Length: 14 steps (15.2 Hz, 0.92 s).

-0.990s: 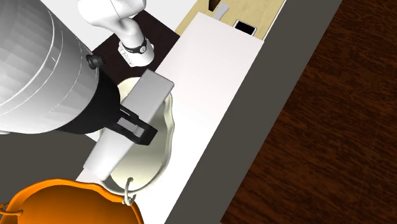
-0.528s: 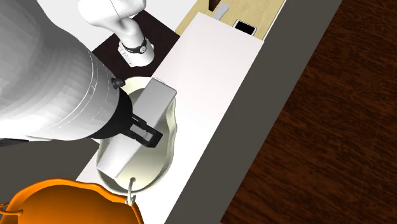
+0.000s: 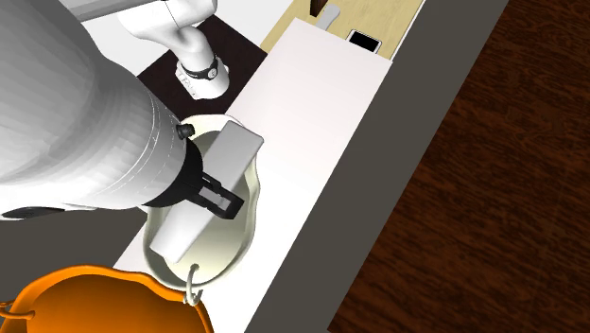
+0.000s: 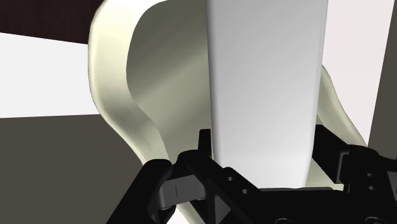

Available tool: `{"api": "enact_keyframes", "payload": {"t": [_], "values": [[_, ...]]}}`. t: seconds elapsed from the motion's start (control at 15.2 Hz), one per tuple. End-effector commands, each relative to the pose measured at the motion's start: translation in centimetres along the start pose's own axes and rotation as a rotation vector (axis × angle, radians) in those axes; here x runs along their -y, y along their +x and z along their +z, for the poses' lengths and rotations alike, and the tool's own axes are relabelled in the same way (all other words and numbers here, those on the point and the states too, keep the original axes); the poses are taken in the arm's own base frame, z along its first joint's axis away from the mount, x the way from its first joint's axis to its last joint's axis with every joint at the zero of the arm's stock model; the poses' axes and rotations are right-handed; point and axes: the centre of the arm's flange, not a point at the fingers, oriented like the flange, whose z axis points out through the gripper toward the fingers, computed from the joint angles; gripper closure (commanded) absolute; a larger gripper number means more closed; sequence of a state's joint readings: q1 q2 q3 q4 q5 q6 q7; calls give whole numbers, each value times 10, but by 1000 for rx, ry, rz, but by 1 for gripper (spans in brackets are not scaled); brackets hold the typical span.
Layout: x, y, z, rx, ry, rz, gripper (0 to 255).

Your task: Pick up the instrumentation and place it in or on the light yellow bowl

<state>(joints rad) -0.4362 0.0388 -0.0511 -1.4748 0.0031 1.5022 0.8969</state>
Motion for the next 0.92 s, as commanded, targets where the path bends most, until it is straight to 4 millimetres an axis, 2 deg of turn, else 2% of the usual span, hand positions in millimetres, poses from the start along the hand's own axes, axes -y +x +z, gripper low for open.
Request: {"api": "enact_keyframes", "payload": {"t": [0.0, 0.07, 0.4, 0.66, 0.86], "values": [[0, 0, 0, 0, 0, 0, 255], [0, 0, 0, 0, 0, 0, 0], [0, 0, 0, 0, 0, 0, 0], [0, 0, -50, 0, 0, 0, 0], [0, 0, -50, 0, 0, 0, 0]]}}
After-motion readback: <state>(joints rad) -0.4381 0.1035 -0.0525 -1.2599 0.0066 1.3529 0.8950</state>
